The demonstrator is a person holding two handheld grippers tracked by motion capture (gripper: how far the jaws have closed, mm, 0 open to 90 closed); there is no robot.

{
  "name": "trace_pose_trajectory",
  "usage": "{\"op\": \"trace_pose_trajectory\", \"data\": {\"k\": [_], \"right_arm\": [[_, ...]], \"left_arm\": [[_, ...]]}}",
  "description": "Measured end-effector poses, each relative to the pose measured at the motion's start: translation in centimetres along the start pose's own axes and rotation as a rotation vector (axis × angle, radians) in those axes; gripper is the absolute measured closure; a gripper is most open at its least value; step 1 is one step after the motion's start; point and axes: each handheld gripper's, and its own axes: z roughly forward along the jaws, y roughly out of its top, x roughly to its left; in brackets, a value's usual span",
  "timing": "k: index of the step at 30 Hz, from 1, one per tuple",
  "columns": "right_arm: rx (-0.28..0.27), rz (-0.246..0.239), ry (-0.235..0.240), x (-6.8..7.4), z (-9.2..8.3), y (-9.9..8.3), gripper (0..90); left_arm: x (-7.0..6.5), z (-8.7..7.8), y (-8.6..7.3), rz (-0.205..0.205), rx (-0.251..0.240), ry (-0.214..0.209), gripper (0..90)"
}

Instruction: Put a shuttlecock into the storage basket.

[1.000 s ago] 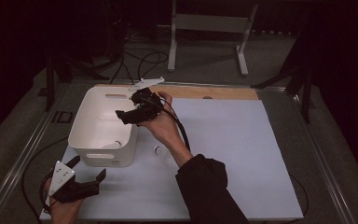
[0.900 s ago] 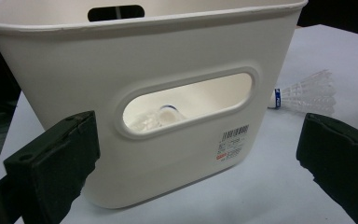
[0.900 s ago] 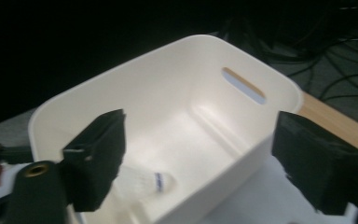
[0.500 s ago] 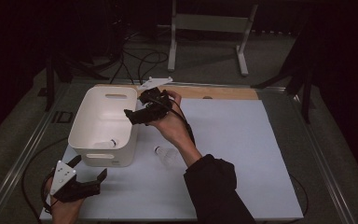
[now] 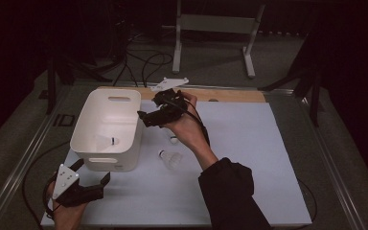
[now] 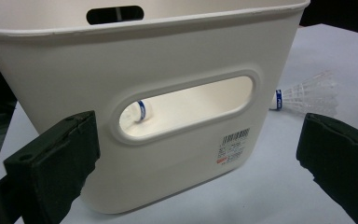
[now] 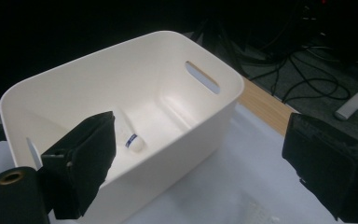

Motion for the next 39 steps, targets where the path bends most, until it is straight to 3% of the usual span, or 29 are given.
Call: {"op": "trace_pose_trajectory", "data": {"k": [26,39], "right_arm": [[-0.003,-0.018,-0.024,-1.7,-1.2,-2.6,9.3],[0.028,-0.038,-0.047,-2.7,-1.7,-4.5,8.5]], "left_arm": [[0.0,-0.1,0.0,-0.008,0.000,-0.002,0.2],[0.0,-0.1,0.0,-0.009,0.001,-0.002,0.2]]}}
